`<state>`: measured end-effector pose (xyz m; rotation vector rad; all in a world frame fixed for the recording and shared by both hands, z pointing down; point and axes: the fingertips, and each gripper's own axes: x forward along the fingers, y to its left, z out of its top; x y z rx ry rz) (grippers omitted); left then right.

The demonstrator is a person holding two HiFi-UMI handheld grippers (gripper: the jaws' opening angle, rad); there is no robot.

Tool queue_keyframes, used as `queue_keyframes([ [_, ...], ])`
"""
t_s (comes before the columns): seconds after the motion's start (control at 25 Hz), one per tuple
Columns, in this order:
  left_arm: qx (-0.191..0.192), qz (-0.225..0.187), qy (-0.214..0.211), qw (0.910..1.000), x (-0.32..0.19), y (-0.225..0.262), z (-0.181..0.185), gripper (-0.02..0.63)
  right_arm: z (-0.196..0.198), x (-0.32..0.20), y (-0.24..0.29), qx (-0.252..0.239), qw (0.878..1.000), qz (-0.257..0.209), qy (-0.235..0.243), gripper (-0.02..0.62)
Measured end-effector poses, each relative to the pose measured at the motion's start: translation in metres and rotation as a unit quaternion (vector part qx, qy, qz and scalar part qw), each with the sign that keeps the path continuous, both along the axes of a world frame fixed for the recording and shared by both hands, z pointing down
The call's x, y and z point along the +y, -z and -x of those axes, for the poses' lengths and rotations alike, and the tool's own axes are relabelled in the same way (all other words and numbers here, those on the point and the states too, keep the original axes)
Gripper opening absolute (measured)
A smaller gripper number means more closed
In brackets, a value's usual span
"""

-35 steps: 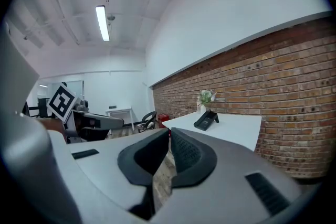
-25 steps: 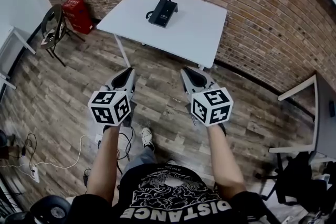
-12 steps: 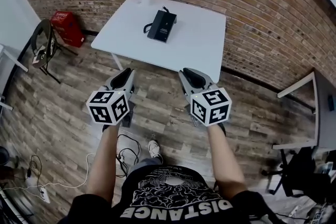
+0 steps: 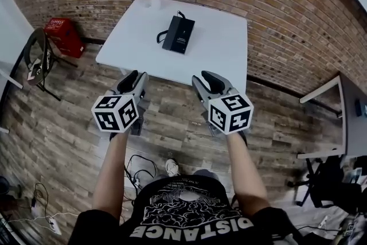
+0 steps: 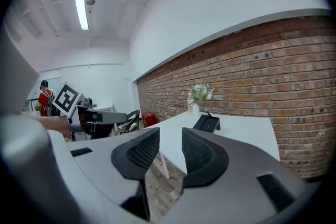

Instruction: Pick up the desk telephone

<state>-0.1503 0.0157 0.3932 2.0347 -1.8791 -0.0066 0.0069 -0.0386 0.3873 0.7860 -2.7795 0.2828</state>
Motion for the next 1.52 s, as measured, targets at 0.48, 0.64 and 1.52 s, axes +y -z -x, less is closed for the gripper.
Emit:
queue_keyframes([
  [0.48, 0.018, 0.007, -0.017, 0.9997, -0.053, -0.013, 0.035, 0.161, 0.032, -0.051, -0.014, -0.002, 1.000, 0.019, -0.022, 0.190],
  [0.64, 0.026, 0.013, -0.026, 0.9992, -0.081, -0.020, 0.041, 0.169, 0.038, -0.077, -0.021, -0.006, 0.999, 0.026, -0.025, 0.199],
  [1.52, 0.083, 0.092, -0.103, 0.9869, -0.290, -0.080, 0.067, 0.199, 0.093, -0.265, -0.091, 0.000, 0.992, 0.123, -0.026, 0.249],
])
